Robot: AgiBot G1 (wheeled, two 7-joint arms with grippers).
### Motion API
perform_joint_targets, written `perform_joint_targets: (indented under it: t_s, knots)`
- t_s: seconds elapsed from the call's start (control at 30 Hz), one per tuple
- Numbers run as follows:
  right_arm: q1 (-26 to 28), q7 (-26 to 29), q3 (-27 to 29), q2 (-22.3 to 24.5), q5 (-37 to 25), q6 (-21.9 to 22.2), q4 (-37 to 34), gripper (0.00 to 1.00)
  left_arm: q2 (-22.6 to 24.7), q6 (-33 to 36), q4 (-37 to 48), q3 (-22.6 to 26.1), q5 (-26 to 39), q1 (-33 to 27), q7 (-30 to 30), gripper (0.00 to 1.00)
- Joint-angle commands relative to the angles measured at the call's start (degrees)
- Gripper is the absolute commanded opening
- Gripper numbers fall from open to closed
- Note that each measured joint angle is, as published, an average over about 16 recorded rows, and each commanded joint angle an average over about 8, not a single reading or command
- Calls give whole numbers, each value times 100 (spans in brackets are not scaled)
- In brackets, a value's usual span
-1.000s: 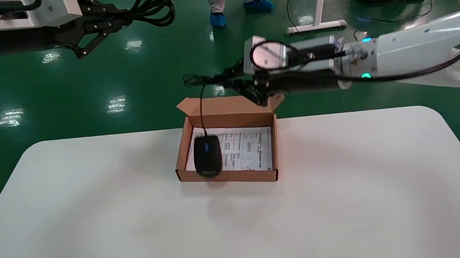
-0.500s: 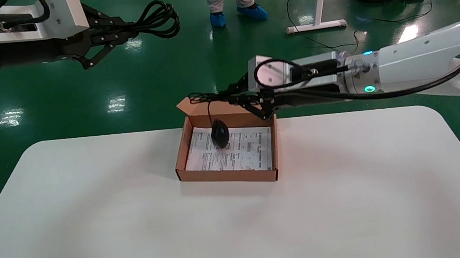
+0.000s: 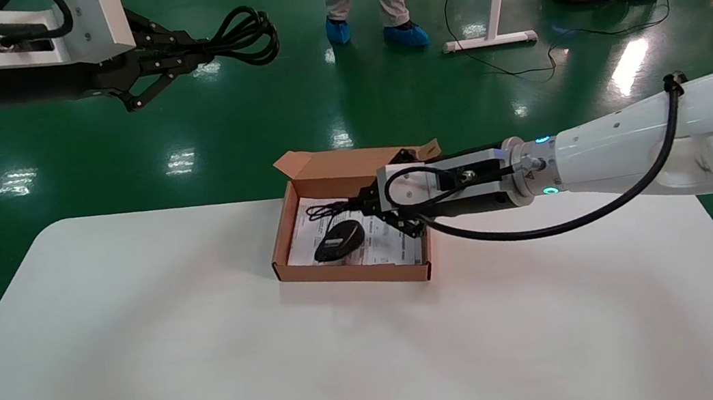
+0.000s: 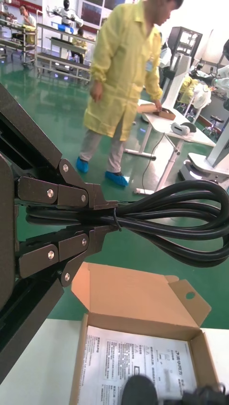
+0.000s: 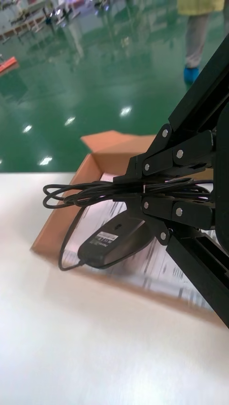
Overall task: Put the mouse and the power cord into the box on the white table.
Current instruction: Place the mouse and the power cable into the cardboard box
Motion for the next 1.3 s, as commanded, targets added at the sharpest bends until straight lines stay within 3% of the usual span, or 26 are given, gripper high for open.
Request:
perform_joint_targets:
  t_s: [0.03,0.2,0.37,0.43,0.47,0.67,0.73,1.3]
  knots:
    - [-45,-19,-14,-26,-17,176,52,0,0,9,13,8,11,-7,-4,0]
    - [-209,134,-34,-64,63,722,339,0,11,18,21,23,31,-24,-4,0]
    - [-353,343,-124,-82,197,967,720,0,17,29,25,37,51,-35,8,0]
    - [-401,414,-195,-82,241,987,865,6,18,35,30,40,56,-34,11,0]
    - [-426,448,-238,-81,261,987,929,12,19,38,33,41,57,-32,12,0]
    - [-525,655,-511,-68,356,997,1146,85,20,57,48,43,60,-22,12,0]
    - [-531,716,-593,-64,388,1019,1178,99,19,65,50,44,62,-17,15,0]
    - [-413,923,-1076,-11,749,1201,1224,100,399,64,41,268,380,187,13,0]
